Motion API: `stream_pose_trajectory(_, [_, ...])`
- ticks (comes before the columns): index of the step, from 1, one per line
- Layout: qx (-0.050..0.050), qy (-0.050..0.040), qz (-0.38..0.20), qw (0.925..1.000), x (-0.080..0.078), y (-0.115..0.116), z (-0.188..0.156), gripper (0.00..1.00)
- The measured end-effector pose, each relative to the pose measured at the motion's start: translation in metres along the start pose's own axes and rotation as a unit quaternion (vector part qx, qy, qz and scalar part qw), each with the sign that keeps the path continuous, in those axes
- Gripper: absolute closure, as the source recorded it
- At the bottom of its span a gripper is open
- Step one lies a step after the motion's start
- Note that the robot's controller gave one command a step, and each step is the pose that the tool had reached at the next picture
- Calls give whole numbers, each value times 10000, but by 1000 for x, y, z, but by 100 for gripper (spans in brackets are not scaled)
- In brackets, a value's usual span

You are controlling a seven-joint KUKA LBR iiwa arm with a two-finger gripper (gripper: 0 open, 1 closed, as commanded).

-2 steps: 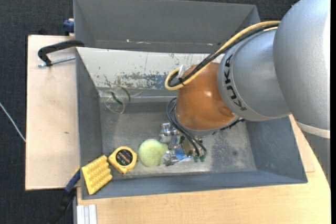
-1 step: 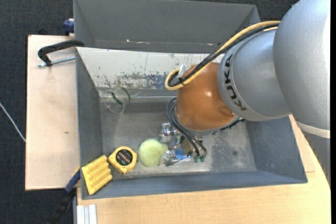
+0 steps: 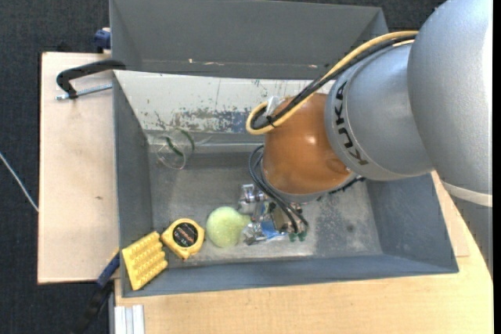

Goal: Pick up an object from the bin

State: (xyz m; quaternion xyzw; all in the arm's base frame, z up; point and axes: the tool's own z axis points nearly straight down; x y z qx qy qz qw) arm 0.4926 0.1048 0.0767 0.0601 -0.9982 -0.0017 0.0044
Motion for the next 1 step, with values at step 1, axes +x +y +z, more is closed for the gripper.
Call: stream_pose_trajectory(1, [10, -22, 4, 10000, 1, -1, -7, 100])
